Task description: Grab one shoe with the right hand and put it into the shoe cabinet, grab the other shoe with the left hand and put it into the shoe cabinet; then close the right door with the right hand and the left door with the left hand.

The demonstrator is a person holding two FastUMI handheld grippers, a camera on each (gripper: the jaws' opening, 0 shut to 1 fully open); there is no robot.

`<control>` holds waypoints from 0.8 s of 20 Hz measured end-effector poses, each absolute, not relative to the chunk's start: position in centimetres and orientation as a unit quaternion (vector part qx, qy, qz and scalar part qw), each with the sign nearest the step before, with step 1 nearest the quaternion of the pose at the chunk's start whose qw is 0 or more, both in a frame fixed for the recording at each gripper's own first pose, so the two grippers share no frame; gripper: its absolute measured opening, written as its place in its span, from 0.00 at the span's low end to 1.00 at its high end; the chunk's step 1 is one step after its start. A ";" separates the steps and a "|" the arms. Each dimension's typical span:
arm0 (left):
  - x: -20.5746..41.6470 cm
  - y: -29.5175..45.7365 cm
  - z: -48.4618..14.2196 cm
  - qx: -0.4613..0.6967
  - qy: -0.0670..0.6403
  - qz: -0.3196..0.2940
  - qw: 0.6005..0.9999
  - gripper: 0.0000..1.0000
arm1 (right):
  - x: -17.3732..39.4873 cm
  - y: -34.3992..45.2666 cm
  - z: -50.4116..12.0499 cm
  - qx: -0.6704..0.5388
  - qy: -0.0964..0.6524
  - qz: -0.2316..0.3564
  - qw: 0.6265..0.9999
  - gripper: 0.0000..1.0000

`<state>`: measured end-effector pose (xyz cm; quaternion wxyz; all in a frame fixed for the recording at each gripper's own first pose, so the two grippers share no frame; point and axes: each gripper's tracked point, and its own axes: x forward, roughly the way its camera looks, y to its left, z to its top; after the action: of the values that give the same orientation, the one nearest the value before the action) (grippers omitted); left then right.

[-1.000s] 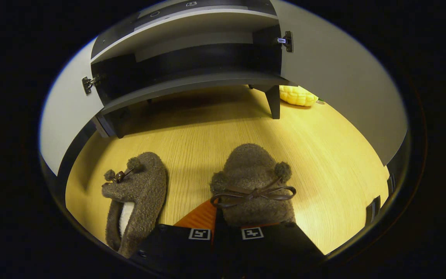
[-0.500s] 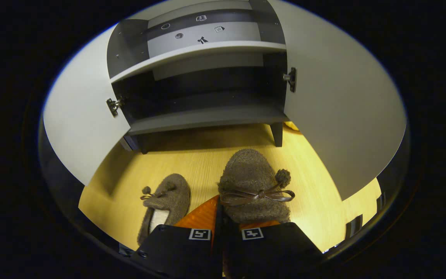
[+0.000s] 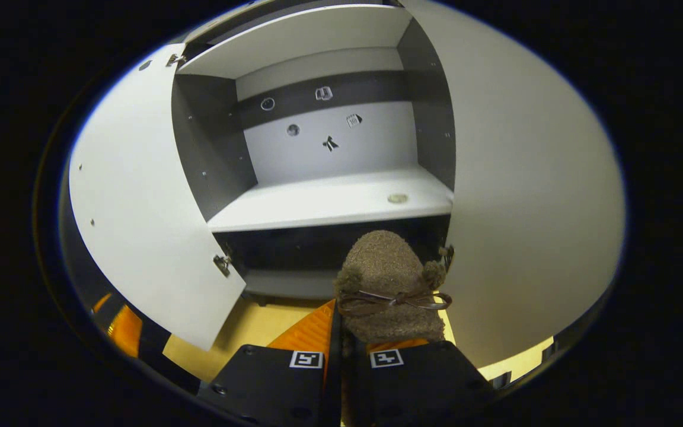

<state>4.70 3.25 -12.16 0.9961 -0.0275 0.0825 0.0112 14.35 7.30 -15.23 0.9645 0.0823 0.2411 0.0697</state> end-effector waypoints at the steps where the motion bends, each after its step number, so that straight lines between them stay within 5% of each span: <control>1: 4.7 3.1 -12.0 -0.028 0.082 0.009 0.996 0.97 | 15.6 7.3 -13.2 0.074 0.228 0.076 0.968 0.14; 6: 4.6 2.3 -11.5 -0.025 0.078 0.004 0.997 0.97 | 23.5 7.3 -7.7 0.054 0.193 0.076 0.977 0.14; 16: 3.1 0.9 -11.8 -0.038 0.084 0.000 0.996 0.96 | 38.2 9.3 -7.0 0.043 0.164 0.062 0.984 0.13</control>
<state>3.07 0.91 -11.76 0.9958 -0.0376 0.0835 0.0003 38.25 9.34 -7.03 0.9836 0.0426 0.1642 0.0618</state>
